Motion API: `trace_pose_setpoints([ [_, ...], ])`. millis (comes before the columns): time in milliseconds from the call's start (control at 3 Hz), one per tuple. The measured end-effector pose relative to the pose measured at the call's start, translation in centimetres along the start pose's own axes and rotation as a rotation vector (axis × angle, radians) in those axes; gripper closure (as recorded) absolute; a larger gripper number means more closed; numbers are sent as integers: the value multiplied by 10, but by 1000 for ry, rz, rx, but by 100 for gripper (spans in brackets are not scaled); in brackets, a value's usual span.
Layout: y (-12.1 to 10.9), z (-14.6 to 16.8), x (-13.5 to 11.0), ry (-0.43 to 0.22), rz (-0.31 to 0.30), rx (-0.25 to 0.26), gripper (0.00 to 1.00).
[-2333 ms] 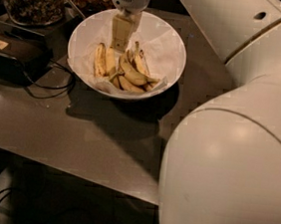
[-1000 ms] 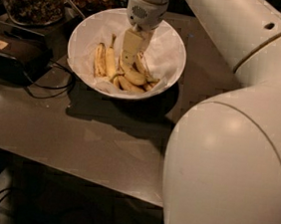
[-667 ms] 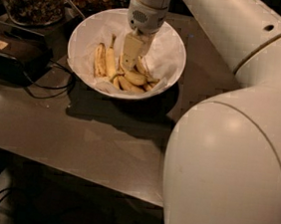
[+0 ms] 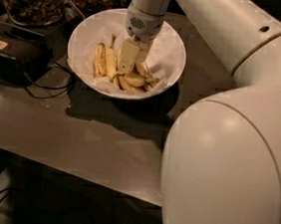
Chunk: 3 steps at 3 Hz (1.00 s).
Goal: Pick banana from white bowl
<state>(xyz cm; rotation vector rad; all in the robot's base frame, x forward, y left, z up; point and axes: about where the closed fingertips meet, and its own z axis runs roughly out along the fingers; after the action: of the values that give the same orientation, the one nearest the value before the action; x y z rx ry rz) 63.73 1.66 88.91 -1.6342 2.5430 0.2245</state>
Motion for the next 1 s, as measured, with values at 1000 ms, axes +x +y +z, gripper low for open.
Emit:
trace_pose_setpoints([
  [1000, 6, 5, 0, 15, 2, -25, 44],
])
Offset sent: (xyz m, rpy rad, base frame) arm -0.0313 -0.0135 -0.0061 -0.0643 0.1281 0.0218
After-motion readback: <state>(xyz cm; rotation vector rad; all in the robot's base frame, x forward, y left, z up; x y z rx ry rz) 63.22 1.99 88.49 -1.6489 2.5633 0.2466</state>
